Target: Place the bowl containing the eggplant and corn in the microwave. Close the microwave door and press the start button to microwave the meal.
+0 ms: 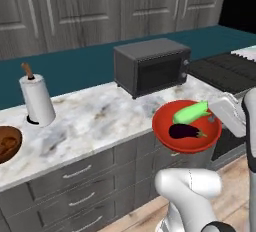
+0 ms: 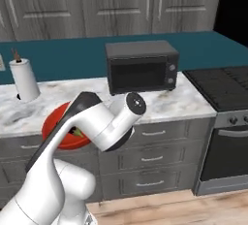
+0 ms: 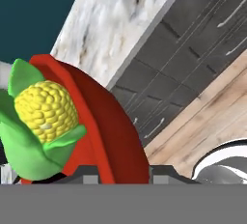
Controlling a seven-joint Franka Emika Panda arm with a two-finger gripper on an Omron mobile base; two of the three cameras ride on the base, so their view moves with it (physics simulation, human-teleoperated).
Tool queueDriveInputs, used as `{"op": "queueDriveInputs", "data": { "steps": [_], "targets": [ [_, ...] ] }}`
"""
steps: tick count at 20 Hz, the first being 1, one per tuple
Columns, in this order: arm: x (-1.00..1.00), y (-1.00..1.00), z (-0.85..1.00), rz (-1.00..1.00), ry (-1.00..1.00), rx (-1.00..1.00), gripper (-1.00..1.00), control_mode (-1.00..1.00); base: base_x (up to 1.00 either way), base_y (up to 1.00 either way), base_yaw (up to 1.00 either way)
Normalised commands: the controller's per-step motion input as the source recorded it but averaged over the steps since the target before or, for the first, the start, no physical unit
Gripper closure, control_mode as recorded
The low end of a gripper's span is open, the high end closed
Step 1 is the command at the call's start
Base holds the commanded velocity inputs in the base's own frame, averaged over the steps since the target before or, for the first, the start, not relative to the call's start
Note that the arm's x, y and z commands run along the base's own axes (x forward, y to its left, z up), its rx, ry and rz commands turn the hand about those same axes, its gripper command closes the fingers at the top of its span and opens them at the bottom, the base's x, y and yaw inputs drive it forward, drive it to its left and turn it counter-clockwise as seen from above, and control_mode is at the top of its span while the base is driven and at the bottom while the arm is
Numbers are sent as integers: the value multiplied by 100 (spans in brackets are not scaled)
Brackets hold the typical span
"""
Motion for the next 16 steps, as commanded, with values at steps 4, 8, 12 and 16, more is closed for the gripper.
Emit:
{"op": "queueDriveInputs", "data": {
  "steps": [4, 8, 12, 16],
  "targets": [
    [0, 0, 0, 0, 0, 0, 100, 100, -3, -98, -52],
    [0, 0, 0, 0, 0, 0, 100, 100, -11, -100, -45],
    [0, 0, 0, 0, 0, 0, 100, 100, -2, -100, -41],
    [0, 0, 0, 0, 0, 0, 100, 100, 0, -100, -28]
  ]
}}
